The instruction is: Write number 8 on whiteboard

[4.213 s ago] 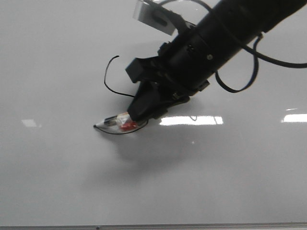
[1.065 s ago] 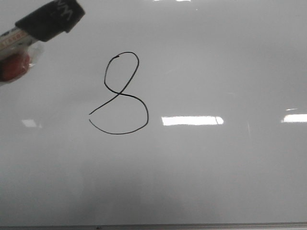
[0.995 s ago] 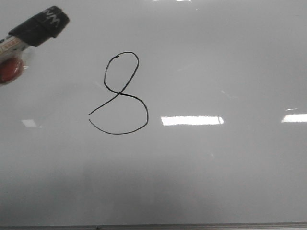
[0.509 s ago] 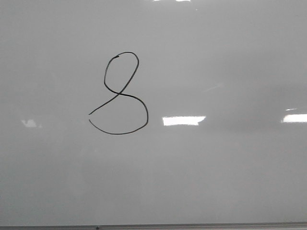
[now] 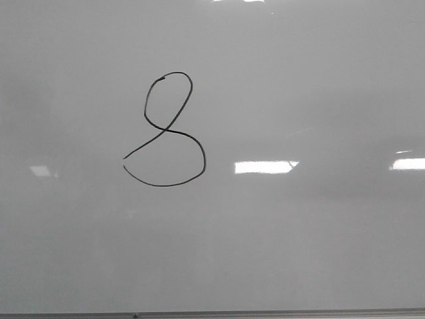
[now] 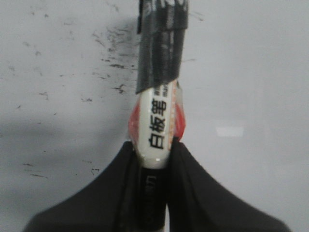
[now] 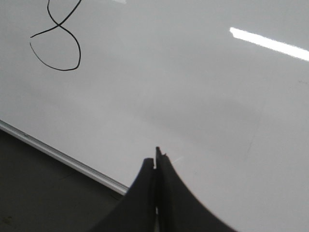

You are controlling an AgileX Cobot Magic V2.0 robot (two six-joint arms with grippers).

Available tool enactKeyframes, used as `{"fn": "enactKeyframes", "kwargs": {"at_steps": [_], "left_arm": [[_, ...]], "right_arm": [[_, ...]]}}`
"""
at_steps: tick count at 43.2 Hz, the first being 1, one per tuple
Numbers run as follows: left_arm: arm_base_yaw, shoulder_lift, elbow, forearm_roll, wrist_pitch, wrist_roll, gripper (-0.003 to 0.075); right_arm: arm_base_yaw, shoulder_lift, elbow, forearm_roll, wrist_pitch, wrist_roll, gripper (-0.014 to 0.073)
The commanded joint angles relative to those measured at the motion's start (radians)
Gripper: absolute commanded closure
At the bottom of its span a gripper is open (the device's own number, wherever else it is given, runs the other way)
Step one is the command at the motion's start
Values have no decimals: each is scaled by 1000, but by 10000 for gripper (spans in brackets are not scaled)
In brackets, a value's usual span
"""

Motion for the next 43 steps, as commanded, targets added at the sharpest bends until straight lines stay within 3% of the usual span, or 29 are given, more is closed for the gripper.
{"fn": "enactKeyframes", "kwargs": {"at_steps": [1,16,43], "left_arm": [[3,48,-35,-17,-141,-7,699],[3,205,-94,-17,-179,-7,684],[3,209,-97,-11,-208,-7,666]], "right_arm": [[-7,1,-26,20,-75,5,663],[-7,1,-26,20,-75,5,663],[-7,1,-26,22,-76,5,663]]}}
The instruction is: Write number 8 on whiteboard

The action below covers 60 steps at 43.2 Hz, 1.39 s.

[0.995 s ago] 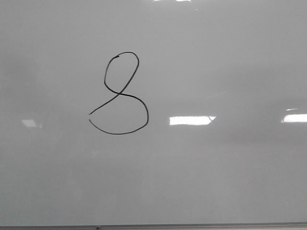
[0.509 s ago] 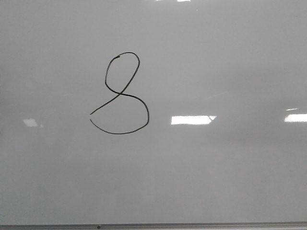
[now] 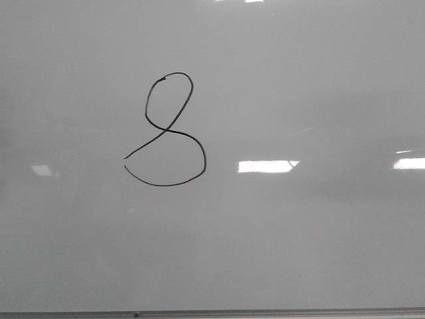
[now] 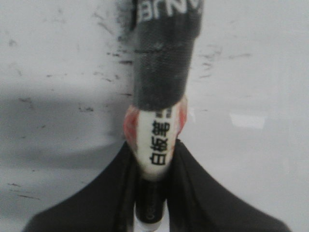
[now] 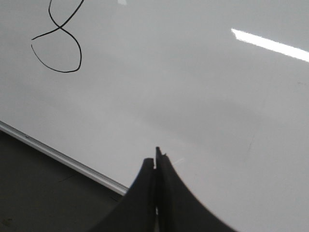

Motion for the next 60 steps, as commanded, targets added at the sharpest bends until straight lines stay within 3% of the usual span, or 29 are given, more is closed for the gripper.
{"fn": "enactKeyframes", "kwargs": {"at_steps": [1,6,15,24,34,49,60], "left_arm": [[3,-6,-37,-7,-115,-7,666],[3,-6,-37,-7,-99,-7,657],[3,-6,-37,-7,-95,-7,487],[3,-8,-37,-7,-91,-7,449],[3,-28,-37,-7,-55,-7,324],[3,-127,-37,21,-32,-7,311],[3,-359,-37,109,78,-7,312]], "right_arm": [[-7,1,-26,20,-70,4,663],[-7,1,-26,20,-70,4,663],[-7,1,-26,21,-67,4,663],[-7,1,-26,21,-67,4,663],[-7,1,-26,21,-67,4,663],[-7,1,-26,21,-63,4,663],[-7,1,-26,21,-74,4,663]]}}
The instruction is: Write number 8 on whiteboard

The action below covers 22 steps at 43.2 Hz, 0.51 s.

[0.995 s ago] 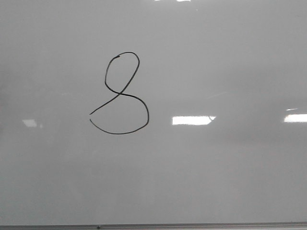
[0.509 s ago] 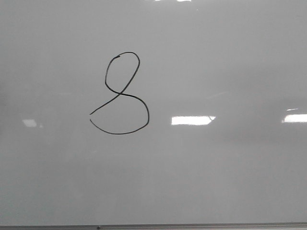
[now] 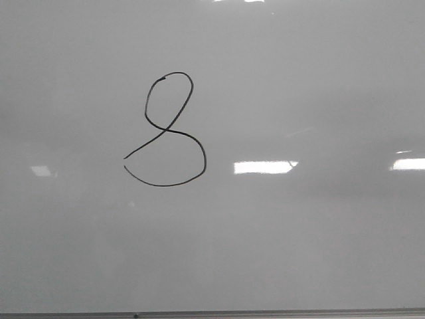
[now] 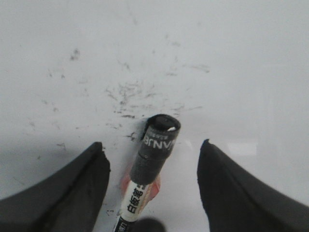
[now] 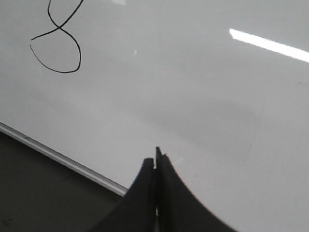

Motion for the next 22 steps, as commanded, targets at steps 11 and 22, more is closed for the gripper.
{"fn": "enactKeyframes", "kwargs": {"at_steps": [11,22], "left_arm": [[2,-440,54,15,72,-7,472],[2,-790,170,-12,181,-7,715]], "right_arm": [[-7,1,-26,21,-72,4,663],[-7,1,-26,21,-71,4,663]]}}
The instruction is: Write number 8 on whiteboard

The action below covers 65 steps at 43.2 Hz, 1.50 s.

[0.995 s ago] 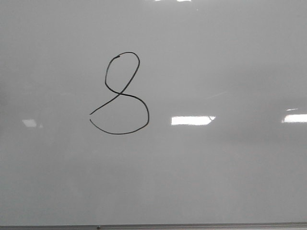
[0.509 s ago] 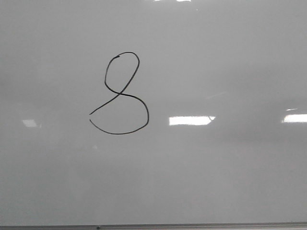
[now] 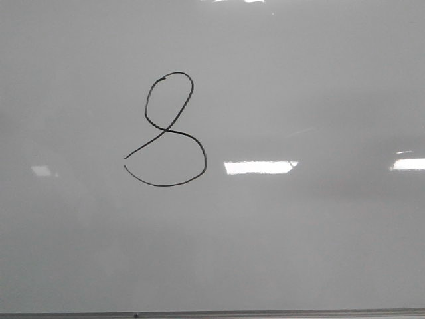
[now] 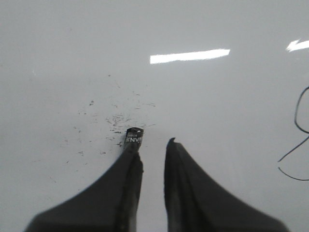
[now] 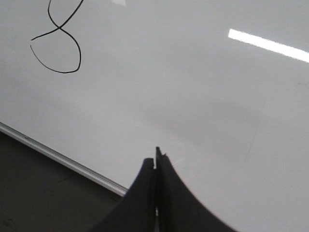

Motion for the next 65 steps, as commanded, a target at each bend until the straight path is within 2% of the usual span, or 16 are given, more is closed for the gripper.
{"fn": "enactKeyframes", "kwargs": {"at_steps": [1,9,15,45,48,53,55,65], "left_arm": [[2,-120,-6,-21,-28,-7,731],[2,-291,-5,-21,-13,-7,741],[2,-352,-5,-21,-13,-7,741],[2,-368,23,26,-20,-11,741],[2,-391,49,87,-20,-87,741],[2,-470,124,279,-26,-331,741],[2,-513,172,319,-46,-381,741],[2,-546,369,347,-204,-421,741]], "right_arm": [[-7,1,-26,19,-71,4,663],[-7,1,-26,19,-71,4,663],[-7,1,-26,19,-71,4,663],[-7,1,-26,19,-68,4,663],[-7,1,-26,19,-68,4,663],[-7,1,-26,19,-68,4,663],[-7,1,-26,19,-68,4,663],[-7,2,-26,19,-61,4,663]]}}
